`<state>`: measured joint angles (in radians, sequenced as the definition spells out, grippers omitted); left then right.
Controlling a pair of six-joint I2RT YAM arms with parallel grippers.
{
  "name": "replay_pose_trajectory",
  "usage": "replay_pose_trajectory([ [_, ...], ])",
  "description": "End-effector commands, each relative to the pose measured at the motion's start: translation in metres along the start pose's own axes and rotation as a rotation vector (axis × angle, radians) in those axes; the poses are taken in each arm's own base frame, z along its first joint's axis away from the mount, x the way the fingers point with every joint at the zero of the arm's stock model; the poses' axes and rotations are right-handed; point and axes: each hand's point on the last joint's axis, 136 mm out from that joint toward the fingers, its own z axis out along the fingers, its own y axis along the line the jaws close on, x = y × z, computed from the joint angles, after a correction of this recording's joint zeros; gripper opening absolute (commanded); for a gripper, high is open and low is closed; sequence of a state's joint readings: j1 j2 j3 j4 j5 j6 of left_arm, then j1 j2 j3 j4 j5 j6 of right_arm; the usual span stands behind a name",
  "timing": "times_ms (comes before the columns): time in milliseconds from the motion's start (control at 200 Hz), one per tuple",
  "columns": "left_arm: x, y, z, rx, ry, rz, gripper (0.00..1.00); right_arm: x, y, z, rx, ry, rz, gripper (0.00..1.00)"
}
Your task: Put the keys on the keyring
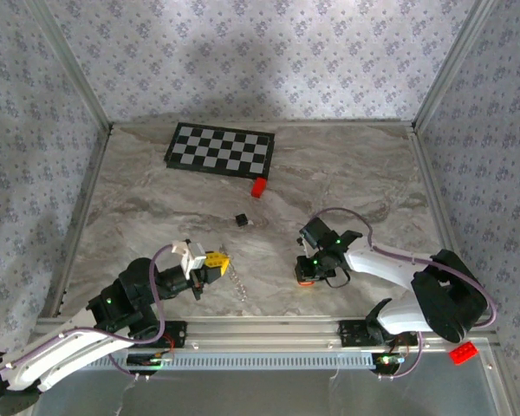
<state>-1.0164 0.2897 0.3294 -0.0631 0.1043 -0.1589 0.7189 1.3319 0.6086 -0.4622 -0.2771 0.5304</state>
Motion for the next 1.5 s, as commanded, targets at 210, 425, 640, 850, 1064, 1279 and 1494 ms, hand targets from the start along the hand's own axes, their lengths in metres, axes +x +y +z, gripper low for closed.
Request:
replay_pose_trajectory([
  [210,-0.022,-0.005,-0.004,0.012,-0.067,0.004,0.00,-0.005,0.003,0.001,0.001,-0.003,-0.016,0.14],
  [425,-0.022,-0.005,-0.004,0.010,-0.067,0.004,0.00,-0.005,0.004,-0.001,0.006,-0.002,-0.030,0.12],
  [640,-0.025,-0.005,-0.004,0.009,-0.066,0.004,0.00,-0.007,0.007,-0.011,0.000,-0.038,-0.063,0.08],
  [850,-0.031,-0.006,-0.005,0.009,-0.067,-0.009,0.00,-0.016,0.027,-0.039,-0.052,-0.177,-0.193,0.00],
  [1064,-0.042,-0.010,-0.010,0.016,-0.070,-0.025,0.00,-0.022,0.080,-0.094,-0.202,-0.458,-0.466,0.00],
  [1279,-0.058,-0.020,-0.018,0.059,-0.074,-0.008,0.00,-0.013,0.146,-0.160,-0.361,-0.738,-0.796,0.00],
  [1494,-0.082,-0.053,-0.027,0.223,-0.086,0.057,0.00,0.009,0.204,-0.207,-0.593,-0.827,-0.988,0.00],
])
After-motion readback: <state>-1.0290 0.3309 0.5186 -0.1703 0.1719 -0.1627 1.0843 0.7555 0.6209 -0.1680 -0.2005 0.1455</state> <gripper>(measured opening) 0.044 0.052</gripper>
